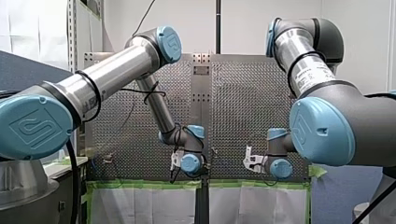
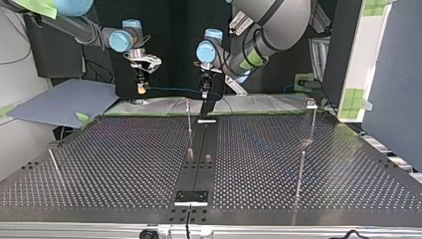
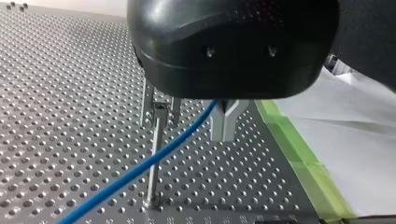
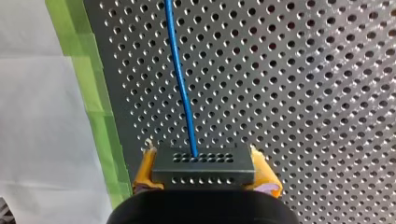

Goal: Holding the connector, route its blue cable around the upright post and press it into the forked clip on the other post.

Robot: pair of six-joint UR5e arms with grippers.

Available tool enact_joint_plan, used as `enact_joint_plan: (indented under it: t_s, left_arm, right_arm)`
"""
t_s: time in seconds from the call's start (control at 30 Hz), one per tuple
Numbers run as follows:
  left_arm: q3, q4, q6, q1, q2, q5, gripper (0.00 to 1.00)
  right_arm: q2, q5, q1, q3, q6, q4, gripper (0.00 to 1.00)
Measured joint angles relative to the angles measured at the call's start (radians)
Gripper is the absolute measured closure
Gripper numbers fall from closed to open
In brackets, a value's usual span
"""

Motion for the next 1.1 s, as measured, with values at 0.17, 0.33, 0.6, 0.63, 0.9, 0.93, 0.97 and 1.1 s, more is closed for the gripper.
enact_joint_plan:
  t_s: [0.17,0.33,0.6,0.63,0.9,0.93,0.97,1.1]
  left_arm:
    - [0.016,-0.001,-0.01,0.001,-0.001,0.018,0.98]
    - [0.038,-0.01,-0.019,0.002,-0.001,0.03,0.98]
    - [0.066,-0.033,-0.028,0.006,-0.003,0.04,0.98]
    - [0.069,-0.036,-0.031,0.008,-0.003,0.042,0.98]
    - [0.075,-0.042,-0.051,0.019,-0.003,0.059,0.98]
    - [0.076,-0.042,-0.053,0.021,-0.003,0.061,0.98]
    - [0.077,-0.042,-0.054,0.023,-0.003,0.062,0.98]
    - [0.09,-0.056,-0.057,0.03,-0.013,0.064,0.98]
  right_arm:
    - [0.0,0.0,-0.012,-0.011,-0.001,0.001,1.0]
    - [0.0,-0.001,-0.022,-0.023,-0.002,0.001,1.0]
    - [0.001,-0.001,-0.037,-0.035,-0.002,0.005,1.0]
    - [0.001,-0.001,-0.038,-0.036,-0.002,0.006,1.0]
    - [0.001,-0.001,-0.047,-0.043,-0.002,0.011,1.0]
    - [0.001,-0.001,-0.047,-0.044,-0.002,0.011,1.0]
    - [0.001,-0.001,-0.048,-0.044,-0.002,0.012,1.0]
    - [0.001,-0.001,-0.05,-0.046,-0.003,0.013,1.0]
